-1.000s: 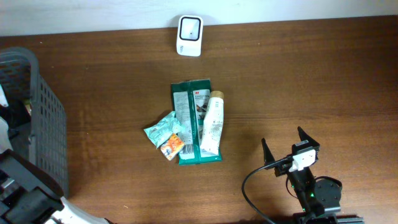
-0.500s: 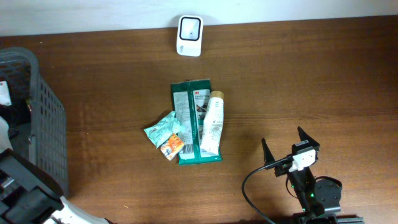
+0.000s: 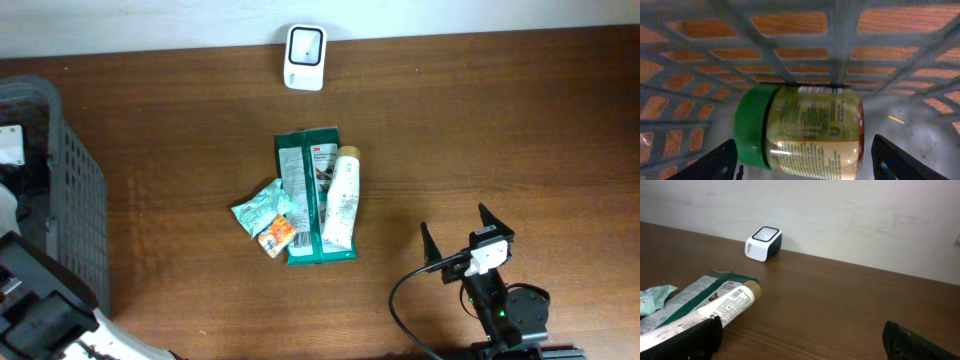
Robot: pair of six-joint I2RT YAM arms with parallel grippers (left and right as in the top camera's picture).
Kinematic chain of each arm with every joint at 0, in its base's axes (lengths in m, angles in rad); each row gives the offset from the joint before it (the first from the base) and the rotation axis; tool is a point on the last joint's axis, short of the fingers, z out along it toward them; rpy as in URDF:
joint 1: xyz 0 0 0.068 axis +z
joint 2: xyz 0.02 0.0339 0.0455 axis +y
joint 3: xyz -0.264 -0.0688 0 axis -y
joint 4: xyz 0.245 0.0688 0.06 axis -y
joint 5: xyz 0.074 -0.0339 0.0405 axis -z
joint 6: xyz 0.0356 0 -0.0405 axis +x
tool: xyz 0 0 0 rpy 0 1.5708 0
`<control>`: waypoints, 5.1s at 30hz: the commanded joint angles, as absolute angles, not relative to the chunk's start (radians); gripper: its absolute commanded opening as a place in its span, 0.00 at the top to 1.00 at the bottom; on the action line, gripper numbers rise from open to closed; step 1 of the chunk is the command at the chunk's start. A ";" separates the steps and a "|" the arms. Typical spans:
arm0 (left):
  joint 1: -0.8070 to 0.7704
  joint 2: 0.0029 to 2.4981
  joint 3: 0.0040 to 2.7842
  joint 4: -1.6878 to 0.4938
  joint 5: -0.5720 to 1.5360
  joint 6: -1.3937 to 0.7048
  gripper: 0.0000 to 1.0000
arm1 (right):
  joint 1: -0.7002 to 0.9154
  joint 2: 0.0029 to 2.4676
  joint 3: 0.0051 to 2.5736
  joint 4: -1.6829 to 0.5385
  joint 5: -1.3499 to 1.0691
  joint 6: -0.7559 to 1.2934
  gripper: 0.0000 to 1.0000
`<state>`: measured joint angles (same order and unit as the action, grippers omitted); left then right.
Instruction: Scan the item barcode
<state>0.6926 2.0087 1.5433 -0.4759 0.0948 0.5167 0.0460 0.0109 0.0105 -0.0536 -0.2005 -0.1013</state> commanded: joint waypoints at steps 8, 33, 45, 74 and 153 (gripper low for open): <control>0.696 2.091 1.541 -0.406 0.113 0.656 0.13 | 0.052 0.003 0.006 -0.057 -0.199 -0.097 0.02; 0.695 1.939 1.544 -0.889 0.019 -0.086 0.27 | 0.052 0.003 0.006 -0.057 -0.199 -0.097 0.02; 0.688 1.852 1.542 -0.688 -0.067 -0.141 0.24 | 0.052 0.003 0.006 -0.057 -0.199 -0.097 0.02; 0.663 2.079 1.541 -0.490 -0.068 -0.168 0.24 | 0.052 0.003 0.006 -0.057 -0.199 -0.097 0.02; -0.729 2.092 1.396 0.011 0.072 -0.193 0.46 | 0.052 0.003 0.006 -0.057 -0.199 -0.097 0.01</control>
